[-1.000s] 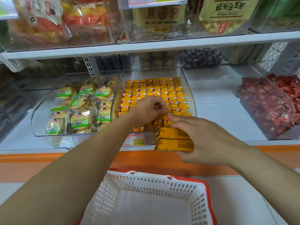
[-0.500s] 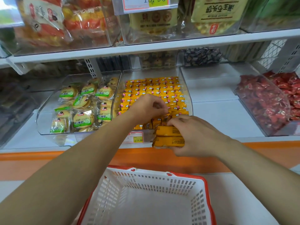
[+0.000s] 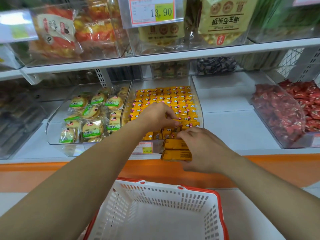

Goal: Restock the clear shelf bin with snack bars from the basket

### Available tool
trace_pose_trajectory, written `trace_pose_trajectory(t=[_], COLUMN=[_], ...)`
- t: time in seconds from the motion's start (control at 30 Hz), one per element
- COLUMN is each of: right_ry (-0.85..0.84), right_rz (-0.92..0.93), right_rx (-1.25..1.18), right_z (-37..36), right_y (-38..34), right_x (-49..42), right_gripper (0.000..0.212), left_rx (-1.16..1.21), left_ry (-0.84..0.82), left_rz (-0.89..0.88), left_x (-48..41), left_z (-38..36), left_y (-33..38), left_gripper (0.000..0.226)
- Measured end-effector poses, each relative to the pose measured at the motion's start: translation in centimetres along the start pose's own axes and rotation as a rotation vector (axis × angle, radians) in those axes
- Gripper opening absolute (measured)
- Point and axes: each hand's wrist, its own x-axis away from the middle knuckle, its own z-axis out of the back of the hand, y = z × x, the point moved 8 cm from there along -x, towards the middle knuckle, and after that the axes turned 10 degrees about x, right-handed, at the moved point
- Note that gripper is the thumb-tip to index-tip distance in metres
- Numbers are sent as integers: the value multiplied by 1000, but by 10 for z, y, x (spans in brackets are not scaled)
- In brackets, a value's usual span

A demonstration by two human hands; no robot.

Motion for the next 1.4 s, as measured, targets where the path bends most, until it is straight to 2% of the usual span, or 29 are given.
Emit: trace_pose_trajectory(t=[0.1, 0.3, 0.37, 0.4, 0.47, 0.53, 0.6, 0.67, 0.77, 0.87, 1.0, 1.07, 1.13, 1.23, 1.3, 1.4], right_ry=[0, 13, -5, -7, 44, 142, 188, 182, 174, 39, -42, -12, 104, 291, 323, 289], right_rz=[-5, 16, 0, -28, -114, -194, -226, -231, -260, -203, -186, -185, -241, -405, -426, -334], right_rx=[-5, -5, -72, -151, -376, -647, -958, -1175, -1150, -1152, -1210, -1169, -1116, -1133, -1083, -907], right_z=[-2, -4, -1, 1, 9, 19, 24, 24, 20, 17, 19, 22, 31, 36, 33, 29], right_y=[1, 0, 4, 7, 15, 18, 8, -11, -35, -46, -38, -30, -8, 36, 48, 39], right_x=[1, 0, 0, 1, 4, 7, 5, 0, -7, -18, -27, -30, -33, -32, -32, -35], right_gripper=[80, 84, 83, 80, 74, 64, 49, 40, 52, 58, 53, 47, 30, 23, 23, 31], left_rx=[-119, -43, 58, 138, 378, 777, 1164, 1355, 1325, 1281, 1066, 1076, 1096, 854, 722, 659], left_ry=[-80, -65, -81, -45, 153, 313, 273, 166, 240, 307, 117, 71, 147, 307, 358, 361], left_rz=[-22, 28, 59, 62, 85, 170, 247, 299, 374, 460, 268, 240, 259, 297, 322, 347], left_x=[1, 4, 10, 16, 38, 71, 103, 127, 144, 155, 154, 151, 145, 144, 144, 142], left_z=[-13, -13, -10, -5, 12, 16, 0, -19, -19, -6, 3, 4, 14, 35, 39, 32], left_y=[1, -3, -2, -1, 0, -2, 7, 19, 11, -7, -1, -2, -14, -40, -53, -63], left_gripper=[19, 17, 18, 18, 19, 30, 42, 48, 34, 28, 19, 22, 23, 19, 16, 18])
